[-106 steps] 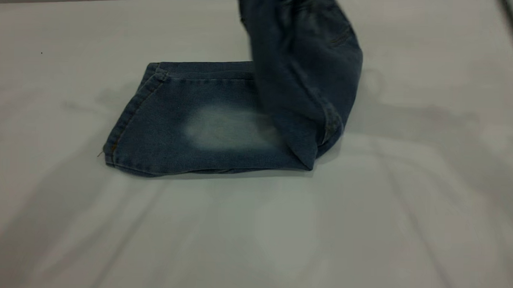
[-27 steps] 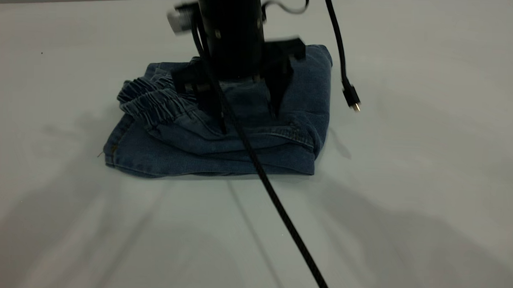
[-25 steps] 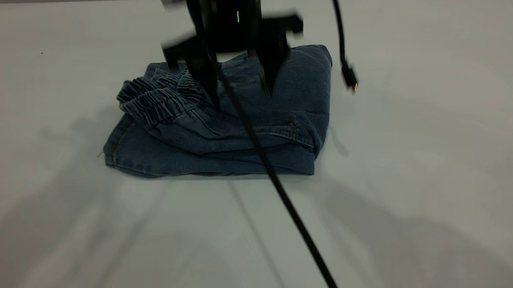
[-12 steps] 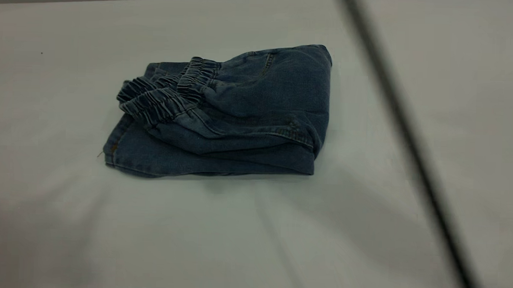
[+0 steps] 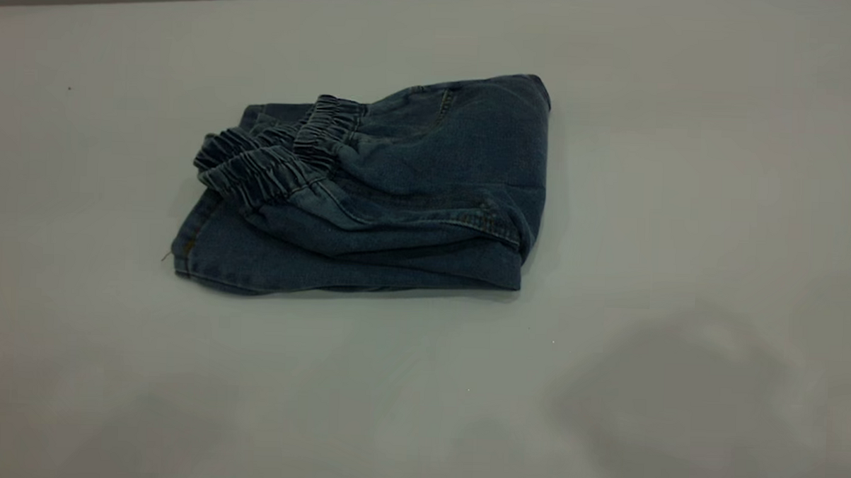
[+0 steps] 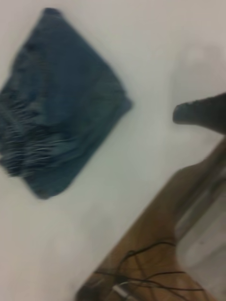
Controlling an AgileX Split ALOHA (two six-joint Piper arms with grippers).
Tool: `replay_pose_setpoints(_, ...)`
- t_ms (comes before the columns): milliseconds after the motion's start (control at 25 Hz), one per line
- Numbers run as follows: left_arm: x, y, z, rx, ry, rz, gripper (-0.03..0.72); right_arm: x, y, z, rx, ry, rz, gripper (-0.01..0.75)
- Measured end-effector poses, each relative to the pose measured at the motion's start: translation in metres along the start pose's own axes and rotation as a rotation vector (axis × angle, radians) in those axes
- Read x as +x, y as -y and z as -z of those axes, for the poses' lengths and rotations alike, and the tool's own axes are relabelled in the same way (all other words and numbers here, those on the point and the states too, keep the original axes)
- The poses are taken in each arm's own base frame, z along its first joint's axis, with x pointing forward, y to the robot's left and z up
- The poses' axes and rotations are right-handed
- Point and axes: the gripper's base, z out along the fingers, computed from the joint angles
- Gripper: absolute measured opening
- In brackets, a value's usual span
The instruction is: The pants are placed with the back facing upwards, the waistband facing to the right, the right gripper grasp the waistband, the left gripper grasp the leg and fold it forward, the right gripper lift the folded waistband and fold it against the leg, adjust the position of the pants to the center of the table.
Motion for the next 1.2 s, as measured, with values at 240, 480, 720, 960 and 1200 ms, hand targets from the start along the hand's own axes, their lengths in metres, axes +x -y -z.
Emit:
replay_pose_setpoints(240,0.039,0.006,-0.021,0.014,-0.104,0.05,0.39,0.077,0.014,-0.003,0.036,-0.084,-0.005,0.461)
replay_pose_setpoints(480,0.108,0.019,-0.063,0.061,-0.318,0.065,0.39,0.149,0.029,-0.028,0.066,-0.099,0.006,0.46)
replay_pose_setpoints(720,0.139,0.026,-0.067,0.087,-0.328,0.094,0.39,0.207,0.039,-0.047,0.068,-0.111,0.007,0.46)
replay_pose_setpoints(960,0.147,0.029,-0.067,0.096,-0.266,0.106,0.39,0.228,0.042,-0.041,0.051,-0.019,0.034,0.46)
replay_pose_setpoints(1200,0.147,0.029,-0.066,0.095,-0.252,0.106,0.39,0.234,0.042,-0.033,0.035,0.045,0.043,0.46)
